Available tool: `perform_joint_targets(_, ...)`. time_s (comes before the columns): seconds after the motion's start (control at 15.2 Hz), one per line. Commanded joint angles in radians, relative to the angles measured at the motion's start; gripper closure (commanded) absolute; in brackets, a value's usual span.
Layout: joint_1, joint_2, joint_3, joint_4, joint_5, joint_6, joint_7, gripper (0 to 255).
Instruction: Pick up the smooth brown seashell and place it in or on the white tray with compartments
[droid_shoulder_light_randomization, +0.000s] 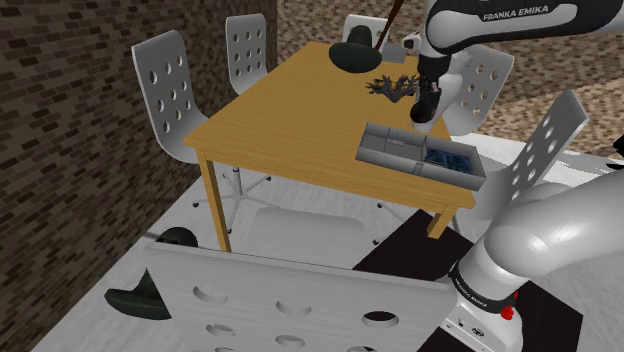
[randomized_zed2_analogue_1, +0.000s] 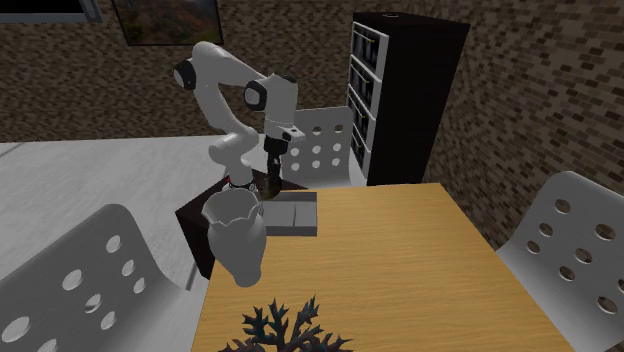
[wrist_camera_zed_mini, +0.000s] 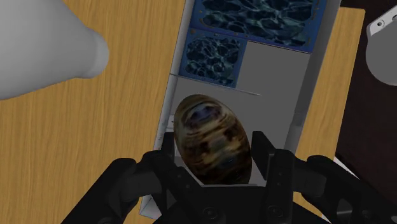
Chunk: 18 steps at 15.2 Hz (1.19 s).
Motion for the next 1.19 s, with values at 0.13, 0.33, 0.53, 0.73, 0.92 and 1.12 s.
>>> perform_joint_targets(0.13, -0.021, -0.102, -0.012, -0.079, -0.023, -0.016, -0.023, 255)
perform_joint_targets(0.33, -0.023, -0.1, -0.018, -0.116, -0.03, 0.023, -0.012, 255)
perform_joint_targets(0.53, -0.025, -0.096, -0.024, -0.153, -0.038, 0.062, 0.0, 255)
perform_joint_targets(0.73, -0.027, -0.089, -0.031, -0.188, -0.047, 0.102, 0.011, 255)
perform_joint_targets(0.92, -0.03, -0.08, -0.037, -0.221, -0.057, 0.143, 0.023, 255)
perform_joint_targets(1.12, -0.032, -0.072, -0.042, -0.243, -0.064, 0.173, 0.032, 255)
